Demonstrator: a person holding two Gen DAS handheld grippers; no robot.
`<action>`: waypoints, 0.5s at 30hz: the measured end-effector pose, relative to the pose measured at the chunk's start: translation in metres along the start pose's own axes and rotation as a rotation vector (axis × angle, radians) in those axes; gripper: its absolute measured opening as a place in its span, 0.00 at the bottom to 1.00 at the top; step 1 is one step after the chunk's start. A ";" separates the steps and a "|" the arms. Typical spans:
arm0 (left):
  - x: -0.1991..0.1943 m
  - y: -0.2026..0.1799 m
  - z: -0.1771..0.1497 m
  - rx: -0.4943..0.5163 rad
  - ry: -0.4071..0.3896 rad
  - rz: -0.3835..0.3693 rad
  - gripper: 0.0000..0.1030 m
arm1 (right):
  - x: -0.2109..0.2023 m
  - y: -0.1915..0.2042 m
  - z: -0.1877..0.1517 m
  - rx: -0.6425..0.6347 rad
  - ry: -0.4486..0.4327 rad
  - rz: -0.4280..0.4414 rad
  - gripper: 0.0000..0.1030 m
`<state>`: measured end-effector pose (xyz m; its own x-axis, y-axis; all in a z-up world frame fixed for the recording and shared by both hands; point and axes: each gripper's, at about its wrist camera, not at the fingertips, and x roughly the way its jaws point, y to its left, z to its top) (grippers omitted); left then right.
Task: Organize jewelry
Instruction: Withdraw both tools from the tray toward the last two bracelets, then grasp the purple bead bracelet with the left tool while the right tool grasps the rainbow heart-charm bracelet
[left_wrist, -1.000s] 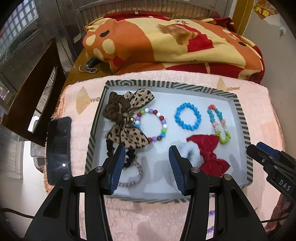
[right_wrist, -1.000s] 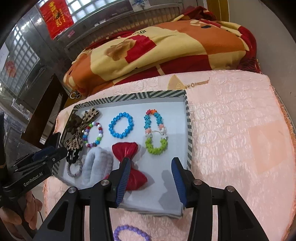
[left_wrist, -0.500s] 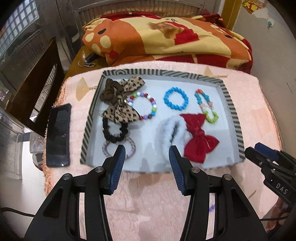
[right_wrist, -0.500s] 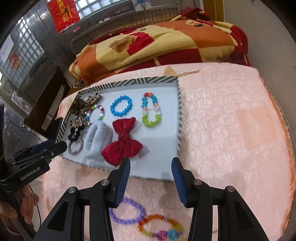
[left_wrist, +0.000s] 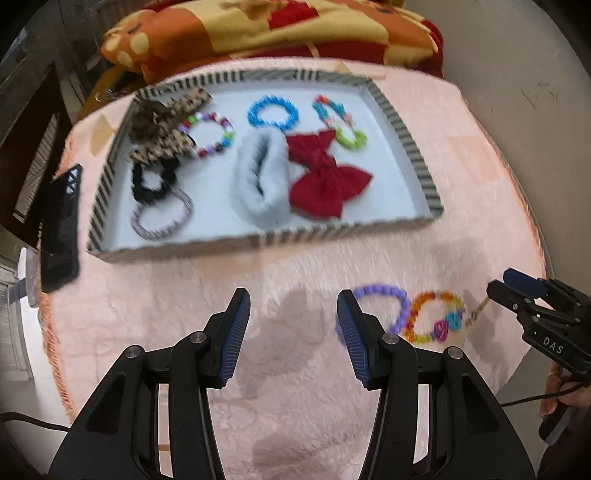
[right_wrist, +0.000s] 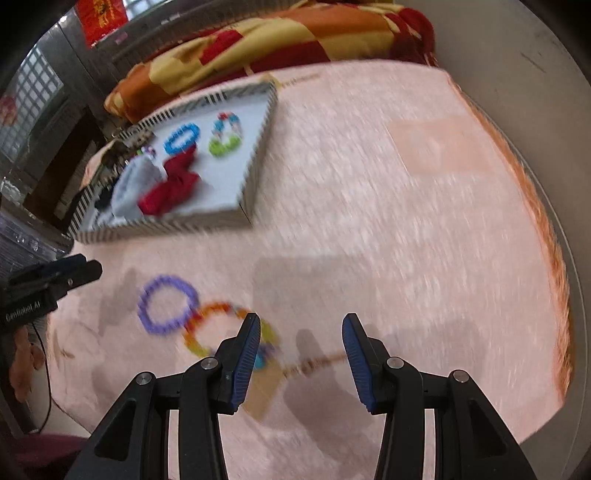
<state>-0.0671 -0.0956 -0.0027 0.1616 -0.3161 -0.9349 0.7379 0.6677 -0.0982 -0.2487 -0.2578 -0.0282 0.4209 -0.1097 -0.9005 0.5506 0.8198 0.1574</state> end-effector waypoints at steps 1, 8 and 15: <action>0.003 -0.001 -0.002 0.003 0.006 -0.004 0.47 | 0.001 -0.003 -0.006 0.004 0.002 0.002 0.43; 0.027 -0.016 -0.014 0.035 0.055 -0.018 0.47 | 0.010 0.005 -0.021 -0.056 0.005 0.011 0.43; 0.040 -0.020 -0.013 0.022 0.070 -0.016 0.47 | 0.027 0.030 -0.015 -0.171 0.002 0.000 0.43</action>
<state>-0.0836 -0.1128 -0.0425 0.1042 -0.2785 -0.9548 0.7541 0.6480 -0.1067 -0.2320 -0.2277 -0.0535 0.4195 -0.1092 -0.9012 0.4197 0.9036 0.0858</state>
